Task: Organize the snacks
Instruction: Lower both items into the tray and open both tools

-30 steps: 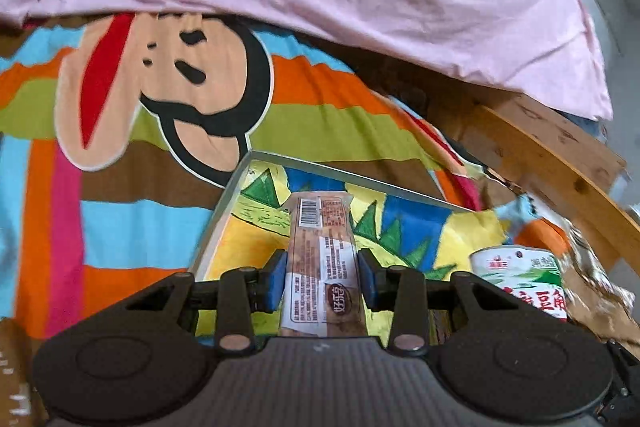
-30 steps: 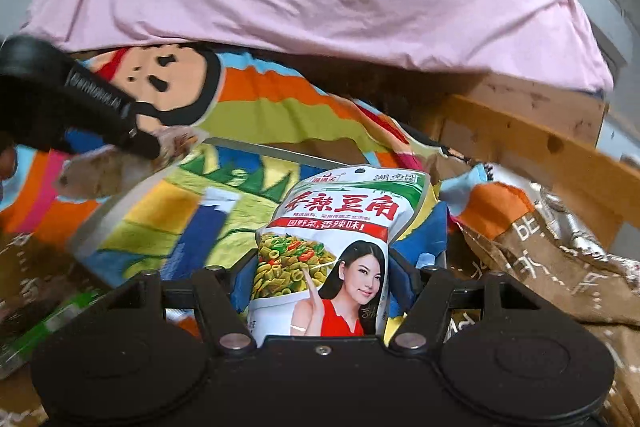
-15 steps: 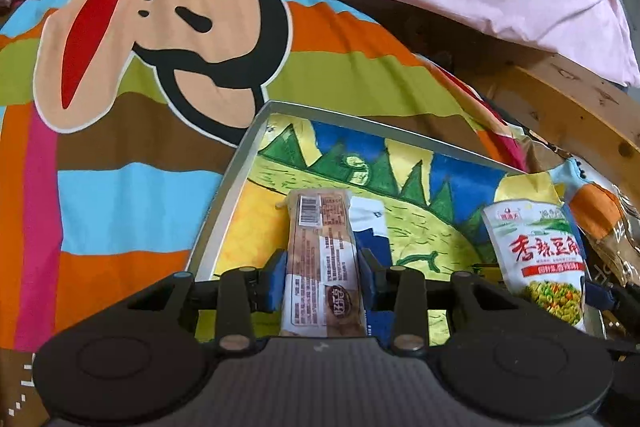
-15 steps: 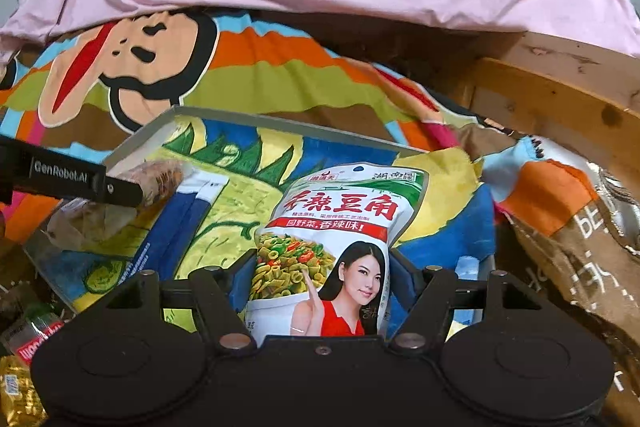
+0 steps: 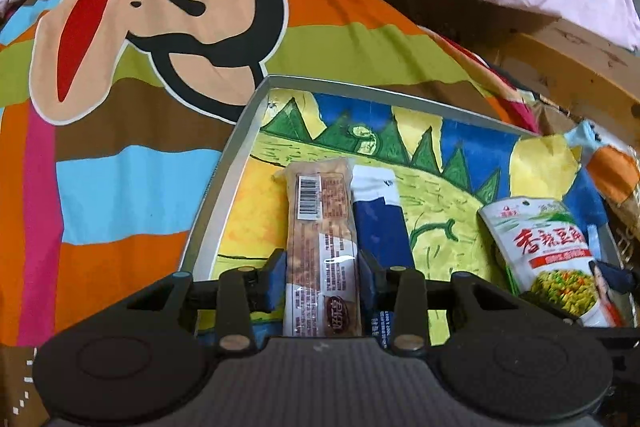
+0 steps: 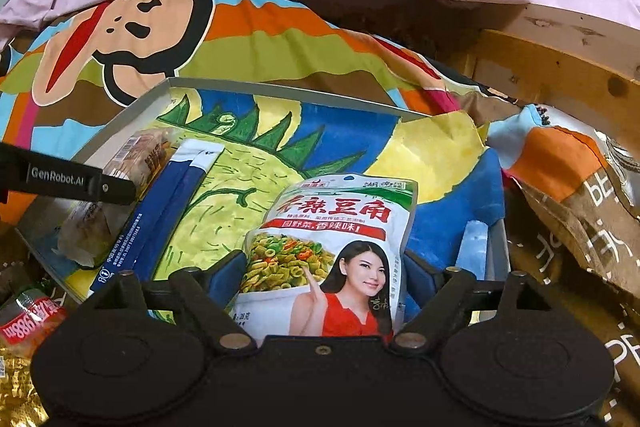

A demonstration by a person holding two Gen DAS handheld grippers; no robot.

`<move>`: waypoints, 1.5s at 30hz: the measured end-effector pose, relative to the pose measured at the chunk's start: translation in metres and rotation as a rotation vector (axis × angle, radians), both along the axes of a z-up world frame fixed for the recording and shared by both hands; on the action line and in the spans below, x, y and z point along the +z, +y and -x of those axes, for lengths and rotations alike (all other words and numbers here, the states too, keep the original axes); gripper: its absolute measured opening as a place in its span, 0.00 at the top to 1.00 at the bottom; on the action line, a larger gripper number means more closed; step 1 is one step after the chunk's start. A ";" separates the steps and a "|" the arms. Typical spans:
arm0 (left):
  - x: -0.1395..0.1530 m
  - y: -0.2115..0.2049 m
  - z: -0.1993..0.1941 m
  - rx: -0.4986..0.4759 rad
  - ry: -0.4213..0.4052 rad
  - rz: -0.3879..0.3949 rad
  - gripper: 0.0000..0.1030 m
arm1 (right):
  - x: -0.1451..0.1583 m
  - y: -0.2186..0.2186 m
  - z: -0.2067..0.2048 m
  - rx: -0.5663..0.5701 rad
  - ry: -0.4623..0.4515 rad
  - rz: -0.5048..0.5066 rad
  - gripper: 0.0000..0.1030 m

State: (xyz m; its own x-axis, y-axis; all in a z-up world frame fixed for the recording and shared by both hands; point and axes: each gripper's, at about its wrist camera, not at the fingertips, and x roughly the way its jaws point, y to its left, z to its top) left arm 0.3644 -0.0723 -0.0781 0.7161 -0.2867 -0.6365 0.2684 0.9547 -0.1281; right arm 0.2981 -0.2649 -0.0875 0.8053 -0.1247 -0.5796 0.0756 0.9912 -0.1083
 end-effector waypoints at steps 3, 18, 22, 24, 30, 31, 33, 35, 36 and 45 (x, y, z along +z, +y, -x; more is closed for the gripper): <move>0.000 -0.002 0.002 -0.006 -0.003 -0.013 0.51 | 0.001 -0.002 0.001 -0.006 0.011 -0.012 0.12; 0.035 -0.003 0.034 0.013 -0.034 0.007 0.18 | 0.035 -0.019 0.033 -0.112 -0.047 -0.105 0.01; 0.054 0.000 0.054 0.032 -0.073 0.013 0.14 | 0.059 -0.024 0.057 -0.147 -0.108 -0.121 0.01; 0.062 0.006 0.070 0.044 -0.098 0.033 0.09 | 0.070 -0.025 0.071 -0.156 -0.133 -0.122 0.01; 0.084 0.021 0.118 0.064 -0.158 0.029 0.01 | 0.096 -0.025 0.117 -0.188 -0.190 -0.166 0.01; 0.086 0.023 0.126 0.067 -0.158 0.032 0.01 | 0.100 -0.024 0.126 -0.186 -0.197 -0.170 0.01; 0.090 0.028 0.144 0.072 -0.163 0.036 0.01 | 0.107 -0.020 0.143 -0.183 -0.211 -0.168 0.01; 0.094 0.032 0.162 0.070 -0.167 0.033 0.01 | 0.112 -0.015 0.161 -0.177 -0.222 -0.165 0.01; 0.096 0.033 0.171 0.071 -0.171 0.030 0.01 | 0.114 -0.012 0.169 -0.177 -0.228 -0.168 0.01; 0.104 0.041 0.251 0.059 -0.203 -0.009 0.01 | 0.118 0.008 0.248 -0.166 -0.228 -0.186 0.01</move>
State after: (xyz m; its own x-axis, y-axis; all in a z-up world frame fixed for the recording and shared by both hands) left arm 0.1134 -0.0311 0.0260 0.8452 -0.2352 -0.4799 0.2313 0.9705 -0.0682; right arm 0.0502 -0.2567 0.0300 0.8943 -0.1734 -0.4124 0.2386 0.9647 0.1118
